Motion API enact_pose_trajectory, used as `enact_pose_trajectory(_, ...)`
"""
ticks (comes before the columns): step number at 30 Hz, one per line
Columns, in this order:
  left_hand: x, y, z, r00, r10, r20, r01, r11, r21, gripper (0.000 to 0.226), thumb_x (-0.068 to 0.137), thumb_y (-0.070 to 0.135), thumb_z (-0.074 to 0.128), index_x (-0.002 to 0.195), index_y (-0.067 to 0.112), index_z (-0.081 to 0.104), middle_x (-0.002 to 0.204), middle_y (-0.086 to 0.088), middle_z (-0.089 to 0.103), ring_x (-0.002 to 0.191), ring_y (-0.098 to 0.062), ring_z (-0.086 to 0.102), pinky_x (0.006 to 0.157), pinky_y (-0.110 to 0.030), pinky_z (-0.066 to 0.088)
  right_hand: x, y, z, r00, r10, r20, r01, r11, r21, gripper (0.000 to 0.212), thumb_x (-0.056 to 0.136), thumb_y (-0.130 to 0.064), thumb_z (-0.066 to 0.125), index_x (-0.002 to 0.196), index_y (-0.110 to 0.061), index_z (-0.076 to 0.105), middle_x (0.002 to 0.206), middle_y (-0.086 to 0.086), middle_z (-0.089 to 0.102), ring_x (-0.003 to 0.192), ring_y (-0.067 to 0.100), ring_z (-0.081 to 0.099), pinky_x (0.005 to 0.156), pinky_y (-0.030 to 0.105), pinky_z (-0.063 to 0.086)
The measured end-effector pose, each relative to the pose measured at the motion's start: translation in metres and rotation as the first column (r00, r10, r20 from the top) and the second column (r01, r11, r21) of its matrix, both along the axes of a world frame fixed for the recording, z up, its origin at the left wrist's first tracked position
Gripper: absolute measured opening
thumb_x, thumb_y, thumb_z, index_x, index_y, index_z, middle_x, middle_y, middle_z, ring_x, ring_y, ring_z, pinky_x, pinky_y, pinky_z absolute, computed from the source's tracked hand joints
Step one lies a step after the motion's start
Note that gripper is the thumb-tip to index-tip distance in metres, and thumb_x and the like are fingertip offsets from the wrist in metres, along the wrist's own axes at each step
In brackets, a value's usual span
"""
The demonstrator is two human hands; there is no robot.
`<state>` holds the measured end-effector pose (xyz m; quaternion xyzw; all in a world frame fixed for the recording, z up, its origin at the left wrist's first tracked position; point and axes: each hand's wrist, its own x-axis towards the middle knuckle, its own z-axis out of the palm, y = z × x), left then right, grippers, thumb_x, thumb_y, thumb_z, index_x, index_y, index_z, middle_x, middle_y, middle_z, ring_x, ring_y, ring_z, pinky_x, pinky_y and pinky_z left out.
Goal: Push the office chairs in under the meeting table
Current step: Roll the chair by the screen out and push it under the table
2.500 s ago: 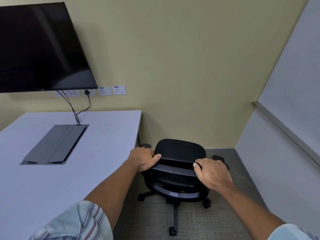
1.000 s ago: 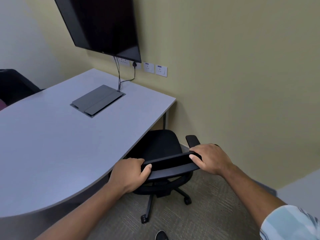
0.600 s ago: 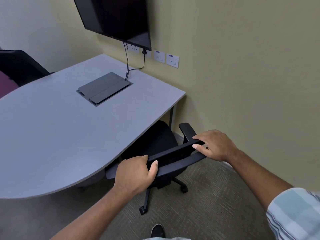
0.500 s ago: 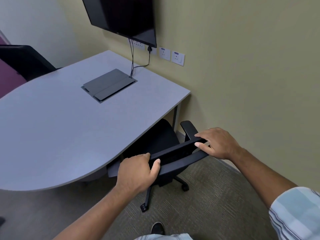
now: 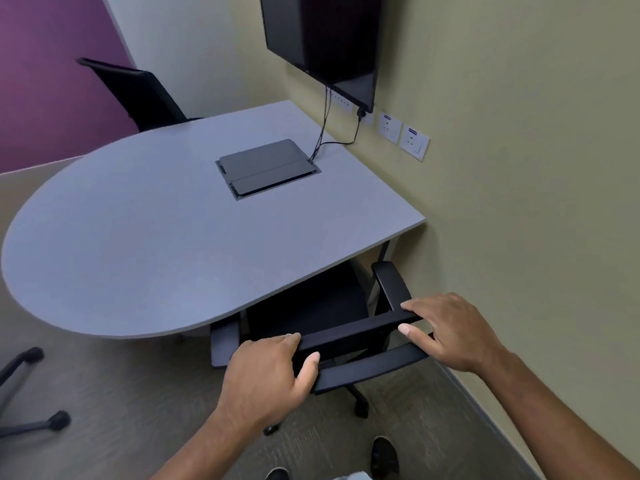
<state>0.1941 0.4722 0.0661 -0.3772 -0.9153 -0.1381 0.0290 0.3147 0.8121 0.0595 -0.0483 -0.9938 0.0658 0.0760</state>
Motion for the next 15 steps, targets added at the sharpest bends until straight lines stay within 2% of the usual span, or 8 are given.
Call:
enact_pose_trajectory(3,0.011,0.017,-0.002,0.997,0.067,-0.042,-0.067,0.998,0.016,0.049,0.1,0.066,0.04,0.096,0.031,0.074,0.077,0.014,0.072,0.067,-0.009,0.066,0.061,-0.029,0.048,-0.004,0.025,-0.005,0.998,0.059,-0.034,-0.059,0.998,0.004,0.065,0.103,-0.073,0.038,0.124,-0.024,0.076,0.115,-0.012,0.079,0.099,0.014,0.072,0.085,0.031,0.047)
enact_pose_trajectory(9,0.025,0.062,-0.004,0.984,0.16,-0.084,-0.155,0.986,0.06,0.044,0.097,0.061,0.051,0.102,0.029,0.081,0.08,0.022,0.074,0.067,-0.003,0.068,0.057,-0.02,0.043,-0.026,0.076,-0.004,0.989,0.144,-0.025,-0.144,0.989,-0.02,0.067,0.103,-0.077,0.03,0.119,-0.029,0.073,0.104,-0.018,0.075,0.093,0.009,0.066,0.082,0.029,0.044)
enact_pose_trajectory(15,0.012,0.097,-0.001,0.968,0.248,-0.028,-0.247,0.968,0.045,0.046,0.099,0.065,0.045,0.094,0.031,0.076,0.081,0.015,0.076,0.069,-0.006,0.068,0.059,-0.029,0.057,-0.052,0.112,-0.003,0.981,0.19,-0.052,-0.191,0.981,-0.029,0.069,0.103,-0.077,0.03,0.122,-0.028,0.074,0.104,-0.018,0.075,0.093,0.008,0.067,0.081,0.029,0.044)
